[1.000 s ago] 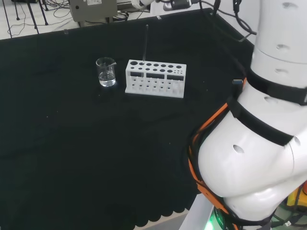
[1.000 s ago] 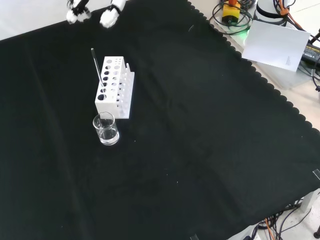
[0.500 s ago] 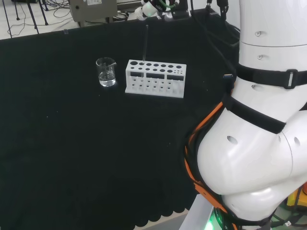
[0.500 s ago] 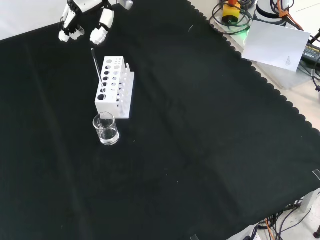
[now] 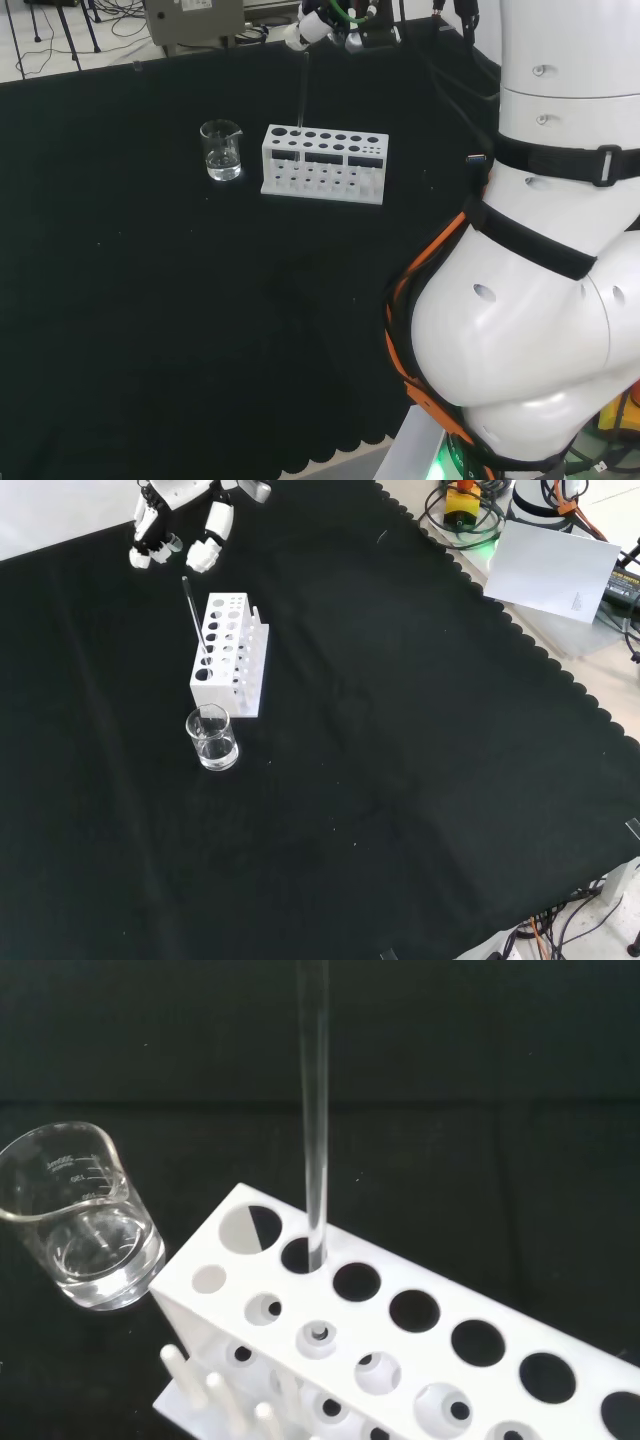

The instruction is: Take the glass rod from the white test tube rack.

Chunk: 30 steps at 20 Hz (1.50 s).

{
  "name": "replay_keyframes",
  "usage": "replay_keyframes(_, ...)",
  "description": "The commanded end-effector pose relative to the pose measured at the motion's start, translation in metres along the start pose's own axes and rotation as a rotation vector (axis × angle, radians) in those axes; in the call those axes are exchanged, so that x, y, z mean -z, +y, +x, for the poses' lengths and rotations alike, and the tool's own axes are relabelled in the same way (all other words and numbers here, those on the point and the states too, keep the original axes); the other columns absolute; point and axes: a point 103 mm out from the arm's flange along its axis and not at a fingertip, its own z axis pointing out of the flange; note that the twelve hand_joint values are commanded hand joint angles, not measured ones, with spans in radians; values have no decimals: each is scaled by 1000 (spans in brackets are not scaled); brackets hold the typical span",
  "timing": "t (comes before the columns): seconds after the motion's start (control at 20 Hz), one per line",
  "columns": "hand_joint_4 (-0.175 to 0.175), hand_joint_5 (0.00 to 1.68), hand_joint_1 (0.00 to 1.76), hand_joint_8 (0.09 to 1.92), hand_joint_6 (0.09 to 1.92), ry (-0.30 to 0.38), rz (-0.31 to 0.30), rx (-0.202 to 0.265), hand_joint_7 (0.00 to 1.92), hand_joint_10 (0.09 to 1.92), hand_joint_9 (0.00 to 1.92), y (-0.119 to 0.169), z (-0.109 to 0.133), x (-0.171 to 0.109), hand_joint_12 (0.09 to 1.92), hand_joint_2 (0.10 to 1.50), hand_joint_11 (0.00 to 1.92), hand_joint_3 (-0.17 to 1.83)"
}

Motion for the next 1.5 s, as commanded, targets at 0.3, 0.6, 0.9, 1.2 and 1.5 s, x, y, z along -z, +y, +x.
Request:
replay_keyframes(0.3, -175, 418, 589, 1021, 683, 15, 20, 19, 947, 985, 1300, 9, 2, -19, 1261, 951, 874, 409)
replay_keyframes(0.6, -175, 440, 610, 1040, 767, 31, 36, 7, 970, 952, 1387, 12, -4, -29, 1250, 945, 954, 419)
replay_keyframes(0.9, -175, 544, 665, 1027, 830, 43, 34, 14, 1014, 860, 1517, 14, -2, -37, 1229, 926, 1060, 433)
replay_keyframes(1.2, -175, 666, 765, 1011, 848, 48, 36, 38, 1055, 803, 1594, 18, 7, -41, 1220, 908, 1114, 453)
replay_keyframes(1.5, -175, 764, 902, 977, 817, 11, 3, 35, 1108, 746, 1634, 18, 12, -43, 1158, 872, 1203, 499)
